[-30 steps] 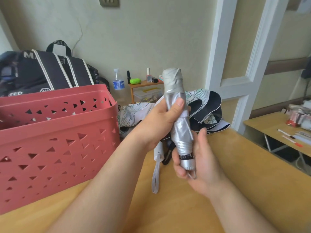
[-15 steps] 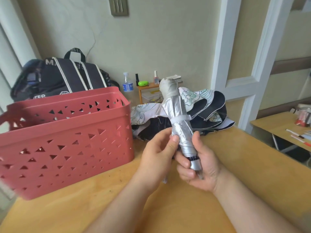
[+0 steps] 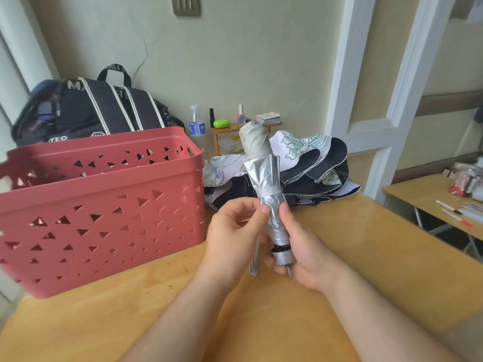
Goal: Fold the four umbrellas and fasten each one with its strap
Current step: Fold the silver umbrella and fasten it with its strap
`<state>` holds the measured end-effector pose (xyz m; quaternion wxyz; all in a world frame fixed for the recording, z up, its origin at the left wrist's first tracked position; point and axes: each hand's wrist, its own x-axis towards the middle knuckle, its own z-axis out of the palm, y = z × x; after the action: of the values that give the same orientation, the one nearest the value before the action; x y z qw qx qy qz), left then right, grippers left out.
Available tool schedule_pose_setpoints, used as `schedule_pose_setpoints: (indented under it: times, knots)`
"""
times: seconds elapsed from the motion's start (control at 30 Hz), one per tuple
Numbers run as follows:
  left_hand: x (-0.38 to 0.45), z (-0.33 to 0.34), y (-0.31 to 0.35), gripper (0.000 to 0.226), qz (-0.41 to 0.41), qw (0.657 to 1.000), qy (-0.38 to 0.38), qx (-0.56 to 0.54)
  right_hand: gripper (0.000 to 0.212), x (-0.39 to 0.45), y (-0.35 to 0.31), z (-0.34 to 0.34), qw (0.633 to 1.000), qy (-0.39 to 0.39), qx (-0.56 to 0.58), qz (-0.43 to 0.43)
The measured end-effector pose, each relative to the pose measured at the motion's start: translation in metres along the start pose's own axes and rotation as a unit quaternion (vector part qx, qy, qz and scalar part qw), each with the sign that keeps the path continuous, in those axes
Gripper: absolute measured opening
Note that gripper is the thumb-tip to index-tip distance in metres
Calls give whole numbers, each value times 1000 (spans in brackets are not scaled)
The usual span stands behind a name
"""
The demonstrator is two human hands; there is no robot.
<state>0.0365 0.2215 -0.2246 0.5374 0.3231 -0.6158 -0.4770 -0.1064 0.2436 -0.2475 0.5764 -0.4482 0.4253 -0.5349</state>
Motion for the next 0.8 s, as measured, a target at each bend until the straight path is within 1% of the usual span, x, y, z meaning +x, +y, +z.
schedule_pose_setpoints:
  times: [0.1,0.13,0.17,0.27,0.33,0.4,0.5,0.6,0.67,0.7,0.73,0.8]
  knots:
    - [-1,-2,-3,12,-12,1000,6,-1,38,3,5,2,996,55,-47,-44]
    - [-1,-2,-3,12,-14,1000,1,2,35,3,5,2,994,71,-56,-55]
    - [-1,-2,-4,12,-7,1000,-1,16,38,3,5,2,994,80,-52,-59]
    - [-1,-2,-5,14,15,998,22,54,58,0,-1,2,997,59,14,-41]
    - [-1,-3,-7,12,22,995,61,80,53,-1,-6,1,997,34,70,-25]
    - [-1,-5,-10,11,29,989,82,116,47,-2,-8,-1,993,-2,118,2]
    - [-1,-5,-11,9,34,984,79,154,53,-3,-8,-2,988,-37,144,41]
    - [-3,-3,-8,7,42,981,63,181,60,-3,-8,-2,989,-30,140,40]
    - [-5,-1,-6,5,33,981,53,182,75,-3,-8,-3,990,-26,136,40]
    - [-7,0,-5,5,27,982,48,180,87,-3,-8,-3,989,-32,137,41]
    - [-8,1,-3,5,22,982,44,182,93,-3,-8,-4,989,-40,137,42]
    - [-10,1,-1,6,19,982,35,185,97,-2,-7,-5,987,-49,146,44]
